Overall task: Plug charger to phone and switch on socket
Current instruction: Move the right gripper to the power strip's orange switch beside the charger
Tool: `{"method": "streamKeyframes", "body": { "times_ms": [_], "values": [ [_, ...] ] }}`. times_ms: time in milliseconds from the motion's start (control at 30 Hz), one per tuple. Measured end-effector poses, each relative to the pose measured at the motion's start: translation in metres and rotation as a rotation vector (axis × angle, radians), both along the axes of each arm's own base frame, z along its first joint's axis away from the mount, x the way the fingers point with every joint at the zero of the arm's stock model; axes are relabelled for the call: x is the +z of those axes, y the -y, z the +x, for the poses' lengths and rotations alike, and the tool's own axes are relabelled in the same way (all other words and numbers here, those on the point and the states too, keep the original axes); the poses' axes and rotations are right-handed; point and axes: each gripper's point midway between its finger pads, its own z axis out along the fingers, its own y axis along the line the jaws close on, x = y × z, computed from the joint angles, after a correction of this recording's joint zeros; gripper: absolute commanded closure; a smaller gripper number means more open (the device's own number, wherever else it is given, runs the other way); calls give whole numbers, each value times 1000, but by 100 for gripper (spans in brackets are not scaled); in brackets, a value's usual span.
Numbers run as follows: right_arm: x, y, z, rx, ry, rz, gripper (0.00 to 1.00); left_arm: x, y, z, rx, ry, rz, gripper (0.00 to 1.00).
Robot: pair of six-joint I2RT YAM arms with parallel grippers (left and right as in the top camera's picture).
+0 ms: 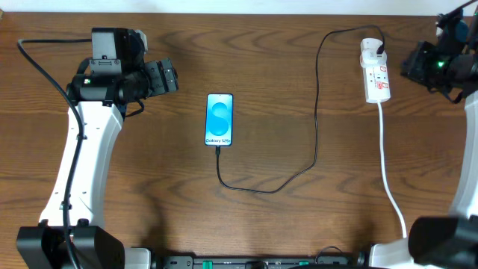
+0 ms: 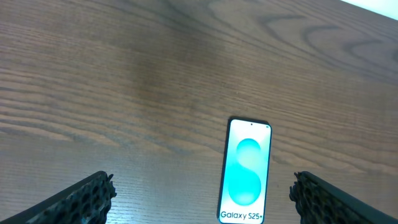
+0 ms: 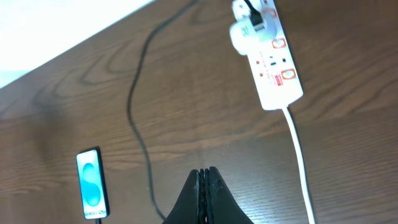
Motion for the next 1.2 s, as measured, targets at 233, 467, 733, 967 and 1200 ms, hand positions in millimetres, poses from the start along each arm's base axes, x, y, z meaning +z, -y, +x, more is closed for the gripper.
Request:
{"method": "streamKeyframes", "body": {
  "times_ms": [233, 467, 733, 967, 1200],
  "values": [
    [-57, 26, 29, -50, -91, 115, 99, 0, 0, 0, 0, 0, 0, 6],
    [-103, 53, 59, -141, -113, 189, 99, 0, 0, 0, 0, 0, 0, 5],
    [-143, 84, 94, -213, -64, 211, 99, 0, 0, 0, 0, -1, 0, 5],
    [-189, 93, 111, -235, -79, 238, 99, 0, 0, 0, 0, -1, 0, 5],
    [-215, 95, 119, -237, -86, 247, 99, 0, 0, 0, 0, -1, 0, 5]
  ]
}}
